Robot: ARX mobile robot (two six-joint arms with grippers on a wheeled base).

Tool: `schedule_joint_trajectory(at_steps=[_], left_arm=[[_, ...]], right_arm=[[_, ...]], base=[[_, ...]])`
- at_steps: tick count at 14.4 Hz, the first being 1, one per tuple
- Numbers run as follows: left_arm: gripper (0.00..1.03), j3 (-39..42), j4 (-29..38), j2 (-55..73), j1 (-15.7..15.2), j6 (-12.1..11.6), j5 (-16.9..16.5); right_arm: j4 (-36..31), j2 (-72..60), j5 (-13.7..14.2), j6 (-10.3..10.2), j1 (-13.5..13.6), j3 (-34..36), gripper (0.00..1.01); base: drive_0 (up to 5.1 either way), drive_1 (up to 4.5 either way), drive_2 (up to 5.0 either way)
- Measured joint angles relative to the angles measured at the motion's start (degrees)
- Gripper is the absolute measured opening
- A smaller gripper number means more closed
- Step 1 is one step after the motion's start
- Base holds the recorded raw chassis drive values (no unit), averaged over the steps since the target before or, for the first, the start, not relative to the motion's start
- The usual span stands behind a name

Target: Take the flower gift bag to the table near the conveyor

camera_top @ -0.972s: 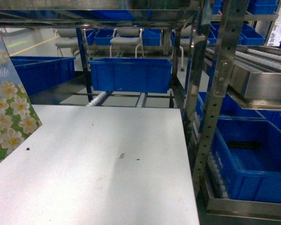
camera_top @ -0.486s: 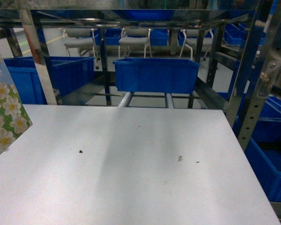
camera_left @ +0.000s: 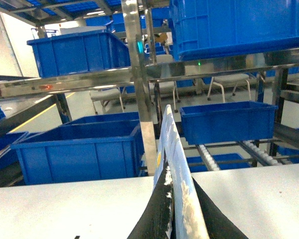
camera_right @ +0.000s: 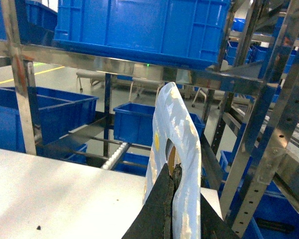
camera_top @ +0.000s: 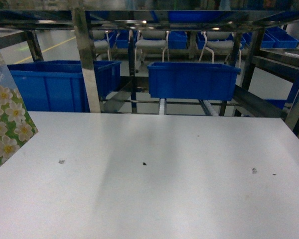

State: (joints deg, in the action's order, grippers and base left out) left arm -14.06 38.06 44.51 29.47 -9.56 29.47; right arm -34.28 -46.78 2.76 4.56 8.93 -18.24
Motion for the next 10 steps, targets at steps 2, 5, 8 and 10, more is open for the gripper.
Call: schedule_joint_trajectory(at_steps=[2,5,8,10], left_arm=[[0.02,0.0,0.0,0.0,0.0,0.0,0.0],[0.02,0.0,0.0,0.0,0.0,0.0,0.0],[0.02,0.0,0.0,0.0,0.0,0.0,0.0],[0.02,0.0,0.0,0.0,0.0,0.0,-0.1]], right_arm=[[0.0,0.0,0.0,0.0,0.0,0.0,0.02],[-0.1,0.0,0.0,0.0,0.0,0.0,0.02],[-0.1,0.0,0.0,0.0,0.0,0.0,0.02],[-0.2,0.0,0.0,0.0,0.0,0.0,0.02]], base=[[-5.0,2.49,2.5],[-5.1,2.36,2.4],[-5.0,2.49,2.5],[-5.0,2.48,2.5]])
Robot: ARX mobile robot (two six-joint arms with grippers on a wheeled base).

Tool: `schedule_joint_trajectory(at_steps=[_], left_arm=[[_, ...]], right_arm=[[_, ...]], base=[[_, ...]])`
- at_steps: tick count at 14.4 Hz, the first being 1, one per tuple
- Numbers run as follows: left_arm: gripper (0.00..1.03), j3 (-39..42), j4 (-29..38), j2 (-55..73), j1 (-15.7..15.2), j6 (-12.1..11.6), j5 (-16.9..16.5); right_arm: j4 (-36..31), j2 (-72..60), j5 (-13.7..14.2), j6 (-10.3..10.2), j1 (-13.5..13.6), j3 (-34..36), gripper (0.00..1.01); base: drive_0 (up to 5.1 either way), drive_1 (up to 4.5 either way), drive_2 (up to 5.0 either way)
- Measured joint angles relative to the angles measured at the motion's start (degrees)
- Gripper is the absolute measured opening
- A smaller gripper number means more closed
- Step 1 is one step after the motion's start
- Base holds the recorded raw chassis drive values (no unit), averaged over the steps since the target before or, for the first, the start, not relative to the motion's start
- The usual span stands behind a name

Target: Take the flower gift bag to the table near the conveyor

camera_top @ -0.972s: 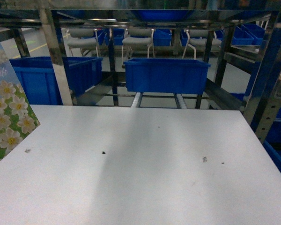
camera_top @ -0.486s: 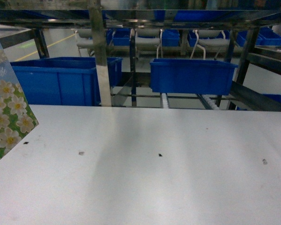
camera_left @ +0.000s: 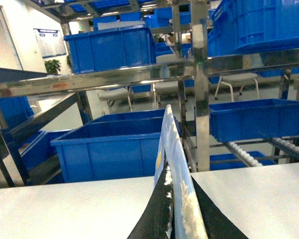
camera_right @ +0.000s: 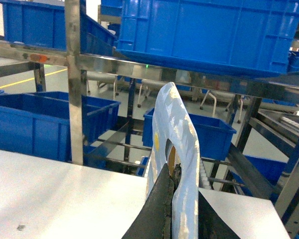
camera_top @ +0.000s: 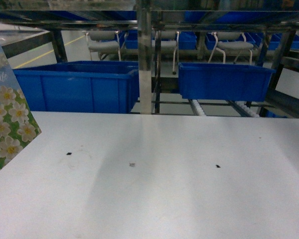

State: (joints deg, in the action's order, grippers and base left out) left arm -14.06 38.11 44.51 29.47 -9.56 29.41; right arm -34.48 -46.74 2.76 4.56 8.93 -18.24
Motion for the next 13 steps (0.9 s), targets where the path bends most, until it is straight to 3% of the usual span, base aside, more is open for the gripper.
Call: schedule_joint_trajectory(at_steps=[5,7,9,13], left_arm=[[0.02,0.0,-0.2,0.0,0.0,0.0,0.0],[0.02,0.0,0.0,-0.1,-0.2,0.0,0.3],[0.02,0.0,-0.2,-0.2,0.0,0.0,0.0],[0.02,0.0,0.0,0.1,0.0,0.0,0.0]], right_arm=[[0.2,-0.1,0.0,0.0,0.0,0.0,0.02],[0.2,0.0,-0.2,0.0,0.0,0.0,0.02],[0.2,0.0,-0.2,0.0,0.0,0.0,0.02],[0.0,0.0,-0.2,0.0,0.0,0.0,0.02]], base=[[-5.0,2.43,2.4],[0.0,0.00,0.0],[0.0,4.15,-4.1],[0.0,0.00,0.0]])
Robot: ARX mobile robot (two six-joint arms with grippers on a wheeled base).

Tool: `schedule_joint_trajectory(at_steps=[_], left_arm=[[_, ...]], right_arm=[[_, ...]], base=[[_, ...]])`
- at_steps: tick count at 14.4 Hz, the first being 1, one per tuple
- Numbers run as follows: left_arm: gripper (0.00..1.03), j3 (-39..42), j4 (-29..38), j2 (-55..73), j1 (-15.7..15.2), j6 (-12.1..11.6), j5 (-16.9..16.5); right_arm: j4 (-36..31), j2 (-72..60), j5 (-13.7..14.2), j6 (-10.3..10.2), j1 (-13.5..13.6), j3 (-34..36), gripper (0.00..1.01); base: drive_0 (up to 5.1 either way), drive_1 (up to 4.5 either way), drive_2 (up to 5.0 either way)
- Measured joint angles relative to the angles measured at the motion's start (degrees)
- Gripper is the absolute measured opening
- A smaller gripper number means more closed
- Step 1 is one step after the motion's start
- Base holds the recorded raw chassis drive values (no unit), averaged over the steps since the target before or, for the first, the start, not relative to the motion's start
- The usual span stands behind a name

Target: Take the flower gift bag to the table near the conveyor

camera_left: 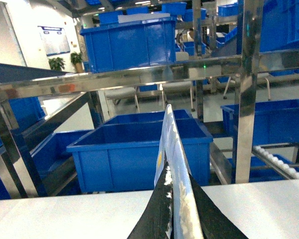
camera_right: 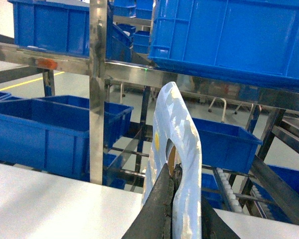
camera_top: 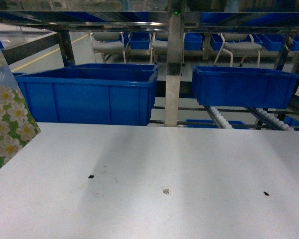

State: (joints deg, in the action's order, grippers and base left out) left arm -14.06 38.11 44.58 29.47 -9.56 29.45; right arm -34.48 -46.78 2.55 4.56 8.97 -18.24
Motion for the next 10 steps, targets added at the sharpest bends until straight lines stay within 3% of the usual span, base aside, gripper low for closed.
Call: schedule_joint_trajectory(at_steps=[3,4,8,10], left_arm=[[0.02,0.0,0.0,-0.1,0.0,0.0,0.0],[0.02,0.0,0.0,-0.1,0.0,0.0,0.0],[0.02,0.0,0.0,-0.1,0.0,0.0,0.0],[0.02,0.0,0.0,-0.1,0.0,0.0,0.0]], right_arm=[[-0.1,0.0,-0.1,0.1,-0.1,0.0,0.02],[-1.9,-1.0,-1.6,0.3,-0.9,0.1,0.02],[-13.3,-13.9,-6.0,0.5,-3.5,2.3,0.02],[-24.7,-25.4,-7.5,0.3,-3.8,2.6,0.02]], base=[[0.0,0.00,0.0],[0.0,0.00,0.0],[0.0,0.00,0.0],[0.0,0.00,0.0]])
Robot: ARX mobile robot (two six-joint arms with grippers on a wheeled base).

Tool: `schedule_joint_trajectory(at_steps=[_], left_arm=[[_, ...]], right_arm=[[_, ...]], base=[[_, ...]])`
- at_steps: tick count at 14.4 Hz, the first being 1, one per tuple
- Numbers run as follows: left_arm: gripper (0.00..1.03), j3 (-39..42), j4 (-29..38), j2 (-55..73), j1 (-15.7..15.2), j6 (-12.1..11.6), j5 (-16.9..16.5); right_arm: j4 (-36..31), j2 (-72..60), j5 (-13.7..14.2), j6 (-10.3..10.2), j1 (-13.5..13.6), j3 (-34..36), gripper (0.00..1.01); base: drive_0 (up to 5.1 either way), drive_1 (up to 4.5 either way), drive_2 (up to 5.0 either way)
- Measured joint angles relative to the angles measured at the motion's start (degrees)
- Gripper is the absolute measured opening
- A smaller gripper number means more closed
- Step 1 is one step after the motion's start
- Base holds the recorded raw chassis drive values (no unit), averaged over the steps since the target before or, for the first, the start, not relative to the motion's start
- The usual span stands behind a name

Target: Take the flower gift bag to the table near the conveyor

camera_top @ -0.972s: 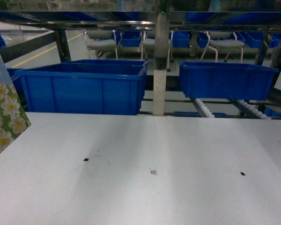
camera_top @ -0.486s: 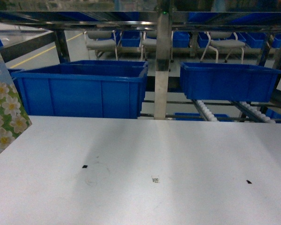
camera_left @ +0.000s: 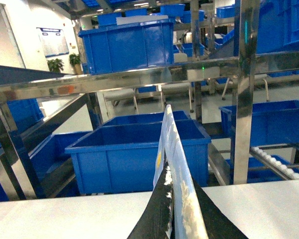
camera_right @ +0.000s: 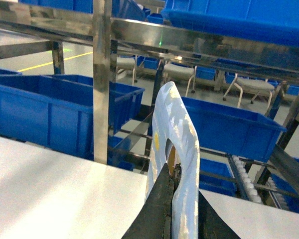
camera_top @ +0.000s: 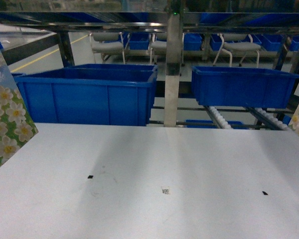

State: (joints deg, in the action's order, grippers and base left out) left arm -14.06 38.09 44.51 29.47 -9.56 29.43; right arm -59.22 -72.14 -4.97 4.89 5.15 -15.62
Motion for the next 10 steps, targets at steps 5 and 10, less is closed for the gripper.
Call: schedule_joint_trajectory(at_steps=[5,10], left_arm=[[0.02,0.0,0.0,0.0,0.0,0.0,0.0],[0.02,0.0,0.0,0.0,0.0,0.0,0.0]], right_arm=[[-14.5,-25.1,1.7,-0.9,-0.3,-0.7,0.02],[-15.2,-39.7,7.4,-3.3,2.8,-4.8,0.02]], base=[[0.0,0.00,0.0],[0.0,0.00,0.0]])
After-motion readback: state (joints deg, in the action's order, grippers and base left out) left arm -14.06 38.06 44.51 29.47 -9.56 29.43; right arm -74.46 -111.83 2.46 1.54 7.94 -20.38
